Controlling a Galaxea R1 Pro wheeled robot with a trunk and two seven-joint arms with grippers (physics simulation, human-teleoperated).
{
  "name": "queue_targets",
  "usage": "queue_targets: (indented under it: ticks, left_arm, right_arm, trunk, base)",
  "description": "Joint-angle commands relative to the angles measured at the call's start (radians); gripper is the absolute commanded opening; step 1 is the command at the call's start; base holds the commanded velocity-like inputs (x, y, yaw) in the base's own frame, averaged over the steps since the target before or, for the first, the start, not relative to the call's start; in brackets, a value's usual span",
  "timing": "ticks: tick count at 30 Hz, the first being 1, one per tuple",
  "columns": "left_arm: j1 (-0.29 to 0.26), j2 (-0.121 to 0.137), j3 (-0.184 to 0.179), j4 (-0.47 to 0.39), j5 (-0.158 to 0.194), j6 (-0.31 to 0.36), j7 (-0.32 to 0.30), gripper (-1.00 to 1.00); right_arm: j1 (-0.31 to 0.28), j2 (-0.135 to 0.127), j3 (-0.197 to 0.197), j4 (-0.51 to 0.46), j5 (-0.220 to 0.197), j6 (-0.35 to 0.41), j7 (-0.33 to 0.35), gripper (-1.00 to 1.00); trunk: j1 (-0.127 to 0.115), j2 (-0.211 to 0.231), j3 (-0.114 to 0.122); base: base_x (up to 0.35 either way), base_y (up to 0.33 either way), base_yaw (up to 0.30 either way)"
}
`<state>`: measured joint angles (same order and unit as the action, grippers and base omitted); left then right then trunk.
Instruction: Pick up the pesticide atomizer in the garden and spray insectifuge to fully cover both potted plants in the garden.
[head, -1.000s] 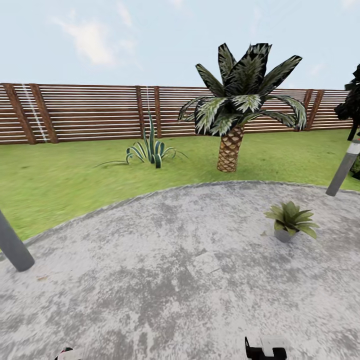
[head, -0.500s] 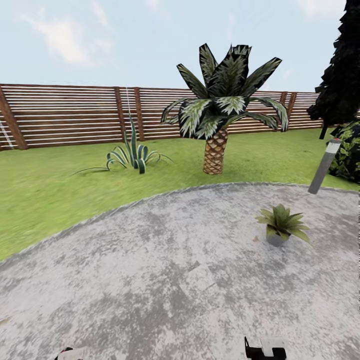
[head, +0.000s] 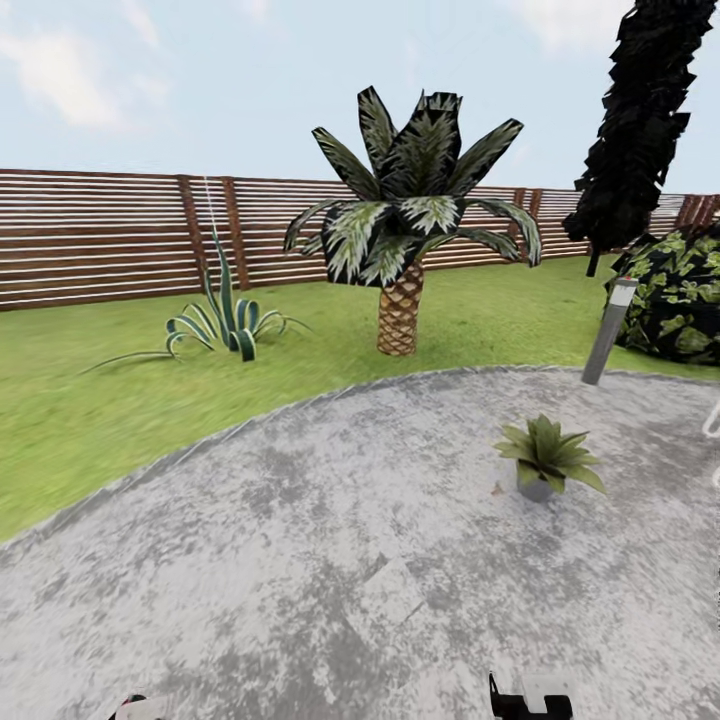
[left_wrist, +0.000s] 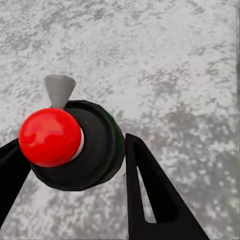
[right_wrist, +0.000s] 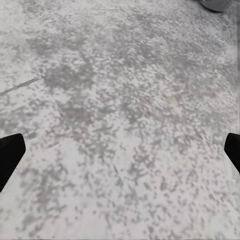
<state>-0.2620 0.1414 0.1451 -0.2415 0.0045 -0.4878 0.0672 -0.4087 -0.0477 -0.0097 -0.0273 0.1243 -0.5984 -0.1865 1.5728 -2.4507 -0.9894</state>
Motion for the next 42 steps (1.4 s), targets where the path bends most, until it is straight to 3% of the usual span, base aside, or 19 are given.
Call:
queue_targets:
  ticks: [1, 42]
  left_arm:
    - [0.0, 0.0, -0.001, 0.001, 0.0, -0.003, 0.003, -1.0]
    - [0.0, 0.0, -0.001, 0.001, 0.0, -0.003, 0.003, -1.0]
  right_arm:
    - [-0.001, 0.0, -0.001, 0.001, 0.011, -0.001, -0.008, 1.0]
    - [-0.001, 0.0, -0.001, 0.001, 0.011, 0.0, -0.008, 1.0]
  trunk:
    - [0.0, 0.0, 0.0]
    - [0.0, 0.0, 0.003]
  base:
    - [0.337, 0.146, -0.24]
    - [0.326, 0.173, -0.278]
